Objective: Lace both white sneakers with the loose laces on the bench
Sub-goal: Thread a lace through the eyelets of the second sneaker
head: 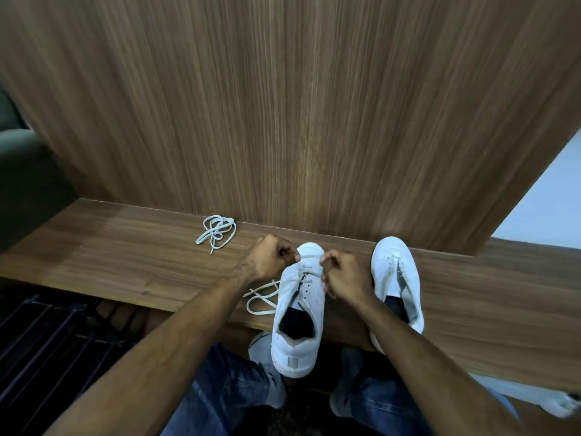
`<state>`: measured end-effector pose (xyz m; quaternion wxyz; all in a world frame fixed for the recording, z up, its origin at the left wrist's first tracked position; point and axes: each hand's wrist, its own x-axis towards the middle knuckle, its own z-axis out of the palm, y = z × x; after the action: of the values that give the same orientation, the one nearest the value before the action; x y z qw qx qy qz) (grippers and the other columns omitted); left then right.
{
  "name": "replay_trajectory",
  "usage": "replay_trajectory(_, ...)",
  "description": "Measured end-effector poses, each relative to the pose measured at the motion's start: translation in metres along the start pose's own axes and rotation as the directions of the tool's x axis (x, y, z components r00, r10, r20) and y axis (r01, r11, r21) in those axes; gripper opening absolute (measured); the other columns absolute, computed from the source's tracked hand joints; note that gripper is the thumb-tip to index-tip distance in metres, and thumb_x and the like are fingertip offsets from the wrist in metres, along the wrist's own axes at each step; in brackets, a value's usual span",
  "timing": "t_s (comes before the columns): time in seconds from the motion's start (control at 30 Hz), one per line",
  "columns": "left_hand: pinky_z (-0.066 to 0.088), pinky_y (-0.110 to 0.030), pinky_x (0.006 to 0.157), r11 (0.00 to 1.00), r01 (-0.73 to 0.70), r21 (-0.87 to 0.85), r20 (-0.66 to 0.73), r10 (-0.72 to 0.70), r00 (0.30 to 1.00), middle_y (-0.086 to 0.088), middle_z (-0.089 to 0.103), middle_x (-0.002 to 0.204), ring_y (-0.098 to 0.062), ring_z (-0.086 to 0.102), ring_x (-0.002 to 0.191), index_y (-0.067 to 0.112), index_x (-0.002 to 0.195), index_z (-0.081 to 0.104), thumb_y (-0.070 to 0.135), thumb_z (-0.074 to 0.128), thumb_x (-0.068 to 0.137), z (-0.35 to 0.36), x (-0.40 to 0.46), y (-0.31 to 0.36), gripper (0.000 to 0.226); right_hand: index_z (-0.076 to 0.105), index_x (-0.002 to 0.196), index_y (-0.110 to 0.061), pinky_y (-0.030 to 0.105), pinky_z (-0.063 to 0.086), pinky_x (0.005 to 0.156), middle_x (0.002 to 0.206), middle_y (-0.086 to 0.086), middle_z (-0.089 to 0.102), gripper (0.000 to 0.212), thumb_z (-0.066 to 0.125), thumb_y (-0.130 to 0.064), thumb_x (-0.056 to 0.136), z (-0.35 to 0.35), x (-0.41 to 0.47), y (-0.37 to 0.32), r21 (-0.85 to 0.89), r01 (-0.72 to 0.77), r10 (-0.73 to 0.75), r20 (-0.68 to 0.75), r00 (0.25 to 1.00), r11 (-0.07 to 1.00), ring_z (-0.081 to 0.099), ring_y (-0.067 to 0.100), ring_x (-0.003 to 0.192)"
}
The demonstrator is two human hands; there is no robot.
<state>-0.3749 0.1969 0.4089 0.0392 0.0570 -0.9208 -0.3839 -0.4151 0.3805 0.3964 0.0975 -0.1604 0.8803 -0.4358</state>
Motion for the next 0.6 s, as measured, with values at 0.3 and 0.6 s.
replay_trajectory(0.3, 0.042, -0.022, 0.07, 0.924, 0.238, -0.298, -0.189, -0.302, 0.934, 0.009, 0.063, 0.061, -0.004, 0.052, 0.065, 0.015, 0.069, 0.069, 0.011, 0.07, 0.086, -0.019, -0.014, -0.052, 0.017, 0.063, 0.075, -0.019, 0.049, 0.057, 0.077, 0.057, 0.003, 0.067, 0.023, 0.042, -0.013, 0.08, -0.055, 0.022, 0.023, 0.276, -0.169, 0.256, -0.317, 0.913, 0.946, 0.068, 0.022, 0.05)
replay_trajectory(0.6, 0.051, -0.027, 0.078, 0.095, -0.074, -0.993, -0.116, -0.584, 0.804, 0.0, 0.074, 0.077, -0.017, 0.068, 0.087, 0.018, 0.075, 0.057, 0.019, 0.049, 0.093, -0.037, 0.0, -0.002, 0.019, 0.061, 0.066, -0.024, 0.042, 0.058, 0.074, 0.064, -0.001, 0.07, 0.028, 0.051, -0.01, 0.088, -0.021, 0.014, 0.01, 0.111, -0.107, 0.126, -0.179, 0.976, 0.988, 0.07, 0.018, 0.064)
